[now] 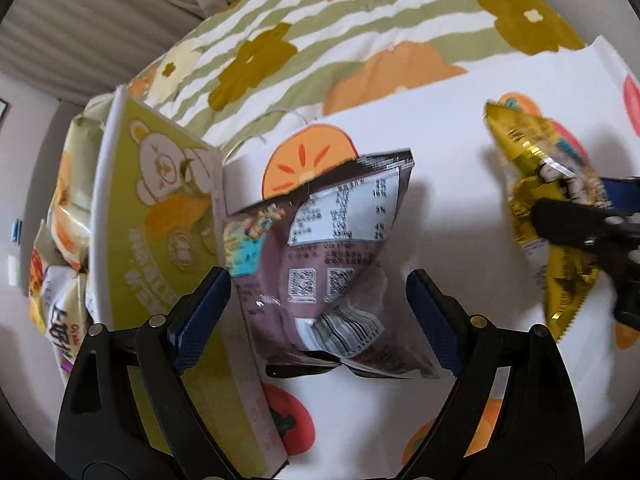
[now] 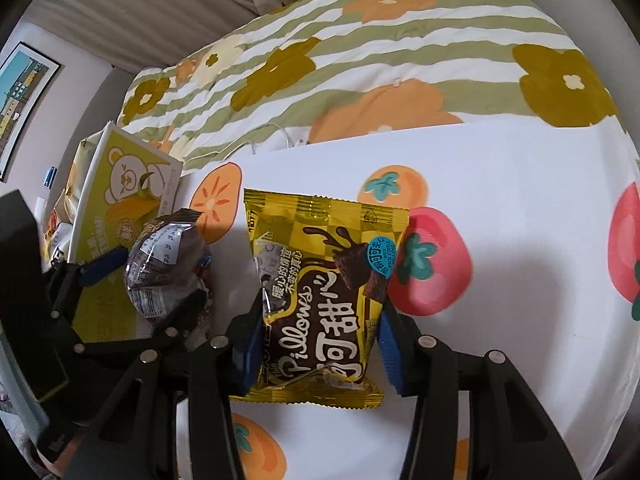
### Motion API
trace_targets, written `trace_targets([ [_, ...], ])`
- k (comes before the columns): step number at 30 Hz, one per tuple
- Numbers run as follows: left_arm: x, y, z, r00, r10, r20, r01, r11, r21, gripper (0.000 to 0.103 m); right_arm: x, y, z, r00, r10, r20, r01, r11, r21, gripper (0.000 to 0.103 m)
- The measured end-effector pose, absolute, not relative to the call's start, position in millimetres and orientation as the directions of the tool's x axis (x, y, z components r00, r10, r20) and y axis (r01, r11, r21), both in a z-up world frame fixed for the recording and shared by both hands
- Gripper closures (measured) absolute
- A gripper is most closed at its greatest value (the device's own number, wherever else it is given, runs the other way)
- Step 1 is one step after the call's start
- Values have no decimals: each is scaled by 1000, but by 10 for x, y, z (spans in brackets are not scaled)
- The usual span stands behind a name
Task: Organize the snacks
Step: 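Grasp the brown bag with the left tool while the right tool grasps the gold Pillows bag, then carry both bags over the box and release them inside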
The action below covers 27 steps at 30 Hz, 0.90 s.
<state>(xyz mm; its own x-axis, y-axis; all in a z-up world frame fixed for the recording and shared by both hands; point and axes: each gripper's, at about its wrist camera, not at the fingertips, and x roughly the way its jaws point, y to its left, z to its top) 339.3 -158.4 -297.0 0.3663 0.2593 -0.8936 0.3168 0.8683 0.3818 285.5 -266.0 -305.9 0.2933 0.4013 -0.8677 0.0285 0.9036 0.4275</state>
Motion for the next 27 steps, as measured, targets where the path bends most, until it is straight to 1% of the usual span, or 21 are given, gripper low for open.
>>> trace_targets([
  [5, 3482, -1476, -3168, 278, 253, -927, 269, 906, 328, 15, 2834, -2695, -3074, 289, 404, -868, 29, 902, 430, 58],
  [7, 3481, -1453, -3176, 287, 252, -924, 258, 909, 328, 20, 2830, -2694, -3073, 288, 404, -868, 24, 903, 428, 58],
  [8, 3477, -1442, -3164, 293, 248, -923, 252, 911, 325, 28, 2827, -2700, -3074, 288, 404, -868, 21, 904, 428, 58],
  [10, 3472, -1423, -3139, 294, 223, -929, 243, 923, 298, 32, 2819, -2701, -3067, 291, 402, -868, 12, 906, 424, 58],
  [12, 3471, -1400, -3107, 299, 201, -933, 238, 931, 277, 42, 2815, -2701, -3058, 293, 401, -868, 1, 908, 420, 58],
  [14, 3453, -1394, -3074, 308, 182, -934, 235, 936, 260, 45, 2815, -2691, -3048, 294, 402, -867, -9, 908, 418, 58],
  [19, 3361, -1450, -2870, 356, 158, -921, 235, 939, 252, 46, 2788, -2677, -2982, 305, 403, -863, -33, 910, 413, 58],
  [24, 3235, -1511, -2526, 419, 127, -899, 223, 945, 237, 46, 2734, -2702, -2832, 327, 398, -857, -57, 914, 402, 58],
  [27, 3111, -1502, -2253, 461, 101, -882, 208, 953, 218, 46, 2683, -2700, -2647, 351, 392, -851, -82, 917, 389, 58],
])
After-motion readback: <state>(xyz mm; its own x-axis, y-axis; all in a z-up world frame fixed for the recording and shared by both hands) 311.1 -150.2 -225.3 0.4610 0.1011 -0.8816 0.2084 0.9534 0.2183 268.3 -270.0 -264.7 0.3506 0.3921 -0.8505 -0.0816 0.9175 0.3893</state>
